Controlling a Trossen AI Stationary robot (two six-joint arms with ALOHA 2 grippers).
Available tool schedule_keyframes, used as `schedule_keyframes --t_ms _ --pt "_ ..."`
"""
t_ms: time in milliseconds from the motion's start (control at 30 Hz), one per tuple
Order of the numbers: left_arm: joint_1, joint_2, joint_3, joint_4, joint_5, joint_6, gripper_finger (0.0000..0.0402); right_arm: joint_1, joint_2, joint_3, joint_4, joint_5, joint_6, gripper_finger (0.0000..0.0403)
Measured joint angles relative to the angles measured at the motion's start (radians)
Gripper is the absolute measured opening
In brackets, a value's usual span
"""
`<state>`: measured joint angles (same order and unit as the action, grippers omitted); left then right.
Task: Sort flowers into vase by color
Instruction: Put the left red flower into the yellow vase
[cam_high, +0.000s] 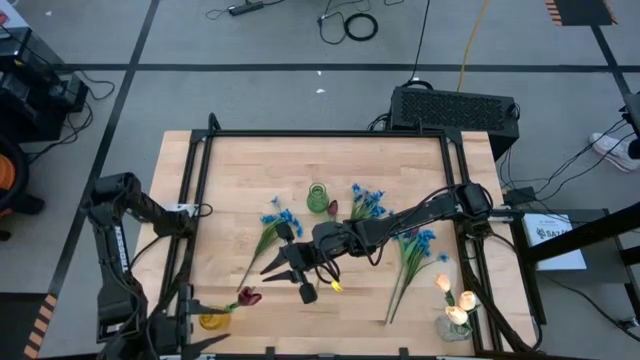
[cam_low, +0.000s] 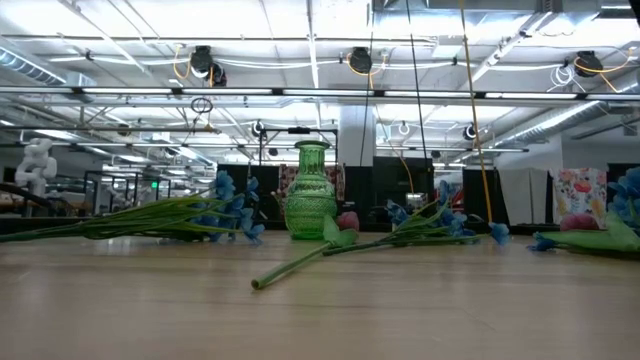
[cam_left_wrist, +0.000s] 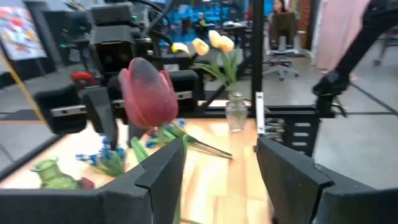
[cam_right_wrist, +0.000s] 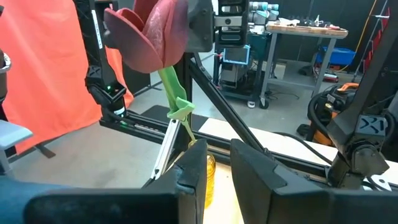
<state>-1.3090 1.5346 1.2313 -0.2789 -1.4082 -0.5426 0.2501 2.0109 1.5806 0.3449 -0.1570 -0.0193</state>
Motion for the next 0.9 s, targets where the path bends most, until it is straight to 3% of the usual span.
schedule_keyframes --t_ms 133,633,733,900 --pt "0.001 0.012 0.000 0.000 -0.058 0.008 0.0209 0.000 0.000 0.000 0.000 -0.002 0.000 0.0063" --pt "0.040 0.012 0.000 -0.097 -0.056 -0.006 0.0208 0.000 0.000 0.000 0.000 -0.002 0.000 0.0063" --pt "0.040 0.012 0.000 -0.161 -0.050 -0.066 0.0189 0.000 0.000 0.000 0.000 -0.002 0.000 0.0063" --pt "0.040 0.012 -0.001 -0.246 -0.047 -0.157 0.0123 0.000 0.000 0.000 0.000 -0.002 0.000 0.0063"
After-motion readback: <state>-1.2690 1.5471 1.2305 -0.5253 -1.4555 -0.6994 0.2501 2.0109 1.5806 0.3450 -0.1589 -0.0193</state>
